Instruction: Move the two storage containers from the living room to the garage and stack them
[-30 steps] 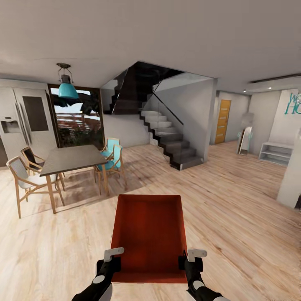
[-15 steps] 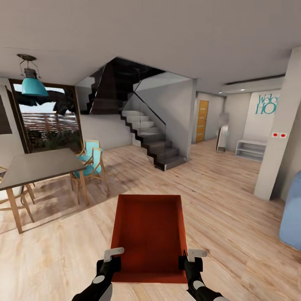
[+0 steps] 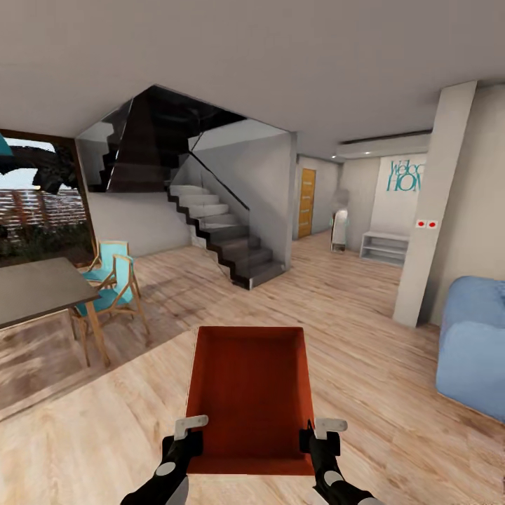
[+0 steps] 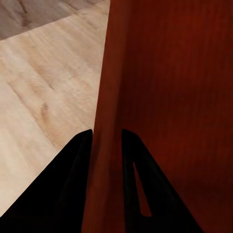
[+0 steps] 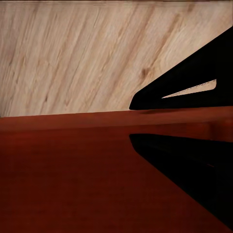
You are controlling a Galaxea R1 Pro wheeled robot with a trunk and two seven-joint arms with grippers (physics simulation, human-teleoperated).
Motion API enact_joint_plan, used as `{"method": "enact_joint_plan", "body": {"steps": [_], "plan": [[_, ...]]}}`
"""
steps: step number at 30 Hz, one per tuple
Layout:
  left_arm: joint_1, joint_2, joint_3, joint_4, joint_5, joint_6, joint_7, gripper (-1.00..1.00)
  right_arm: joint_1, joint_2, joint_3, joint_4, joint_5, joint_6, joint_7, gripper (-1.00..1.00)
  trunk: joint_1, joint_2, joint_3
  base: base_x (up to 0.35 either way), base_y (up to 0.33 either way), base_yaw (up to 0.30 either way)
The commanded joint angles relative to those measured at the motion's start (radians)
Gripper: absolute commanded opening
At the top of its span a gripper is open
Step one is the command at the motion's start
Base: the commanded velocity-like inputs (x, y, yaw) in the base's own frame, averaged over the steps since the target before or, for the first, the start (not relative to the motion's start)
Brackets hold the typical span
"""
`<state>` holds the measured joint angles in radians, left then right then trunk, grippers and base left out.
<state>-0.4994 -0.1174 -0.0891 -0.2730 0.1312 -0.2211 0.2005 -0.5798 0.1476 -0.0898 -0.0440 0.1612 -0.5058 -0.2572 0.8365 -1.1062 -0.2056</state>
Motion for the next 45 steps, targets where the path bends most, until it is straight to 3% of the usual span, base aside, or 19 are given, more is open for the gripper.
{"method": "enact_joint_plan", "body": {"steps": [1,37,45], "plan": [[-0.001,0.001,-0.015,0.002,0.016,0.063,-0.076,-1.00,-0.002,-0.005,0.035,-0.002,0.000,-0.010,-0.039,-1.00,0.001,-0.001,-0.001,0.322,0.089,-0.283],[-0.001,0.001,-0.014,0.003,0.016,0.063,-0.076,-1.00,-0.002,-0.004,0.036,-0.002,0.002,-0.024,-0.039,-1.00,0.001,-0.001,-0.001,0.322,0.082,-0.283],[-0.001,0.001,-0.014,0.002,0.016,0.063,-0.076,-1.00,-0.002,-0.004,0.035,-0.002,0.001,-0.030,-0.039,-1.00,0.001,-0.001,-0.001,0.322,0.074,-0.076]]}}
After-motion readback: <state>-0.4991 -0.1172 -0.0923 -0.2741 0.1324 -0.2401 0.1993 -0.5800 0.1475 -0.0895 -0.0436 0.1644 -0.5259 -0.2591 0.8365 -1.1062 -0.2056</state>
